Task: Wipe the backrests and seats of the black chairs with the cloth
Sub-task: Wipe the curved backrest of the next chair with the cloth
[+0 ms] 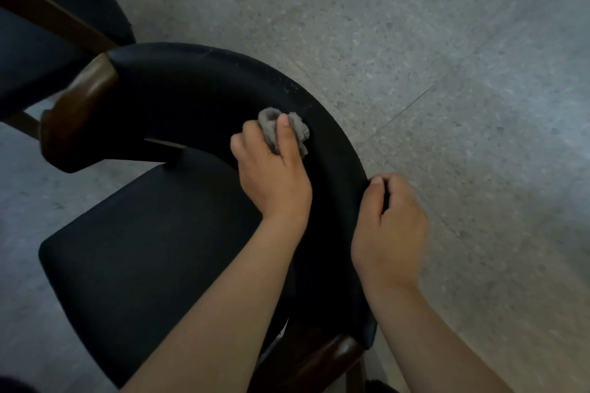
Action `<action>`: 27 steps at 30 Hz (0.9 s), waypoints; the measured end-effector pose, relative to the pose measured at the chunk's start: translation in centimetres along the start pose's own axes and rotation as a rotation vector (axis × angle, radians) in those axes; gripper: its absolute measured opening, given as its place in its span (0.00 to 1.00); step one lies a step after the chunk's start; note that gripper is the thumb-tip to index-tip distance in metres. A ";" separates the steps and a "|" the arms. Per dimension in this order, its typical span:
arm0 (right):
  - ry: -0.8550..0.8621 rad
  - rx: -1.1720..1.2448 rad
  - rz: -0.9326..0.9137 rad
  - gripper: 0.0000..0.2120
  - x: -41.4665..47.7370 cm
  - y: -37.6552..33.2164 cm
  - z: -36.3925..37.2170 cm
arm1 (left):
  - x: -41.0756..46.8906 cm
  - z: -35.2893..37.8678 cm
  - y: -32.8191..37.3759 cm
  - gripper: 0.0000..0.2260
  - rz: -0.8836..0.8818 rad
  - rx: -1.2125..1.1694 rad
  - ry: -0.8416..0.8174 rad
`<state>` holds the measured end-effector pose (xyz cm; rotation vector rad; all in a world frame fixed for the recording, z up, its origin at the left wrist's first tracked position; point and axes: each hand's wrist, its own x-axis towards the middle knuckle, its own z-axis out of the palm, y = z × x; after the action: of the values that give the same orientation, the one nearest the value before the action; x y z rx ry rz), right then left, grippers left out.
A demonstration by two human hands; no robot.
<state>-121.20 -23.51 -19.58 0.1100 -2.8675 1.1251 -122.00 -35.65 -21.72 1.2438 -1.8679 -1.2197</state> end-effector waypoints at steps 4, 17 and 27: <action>0.005 0.005 -0.004 0.13 0.0 -0.1 0.0 | 0.3 0.9 -1.4 0.19 0.041 0.018 0.084; 0.007 0.014 -0.014 0.11 0.0 0.1 -0.1 | -0.1 1.5 -8.8 0.10 -0.269 0.054 0.137; 0.000 -0.001 -0.014 0.13 0.0 0.0 -0.2 | 0.0 -1.1 -11.9 0.13 -0.488 0.185 -0.058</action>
<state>-121.22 -23.42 -19.43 0.1300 -2.8631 1.1211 -116.51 -37.79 -32.09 1.8627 -1.8072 -1.3566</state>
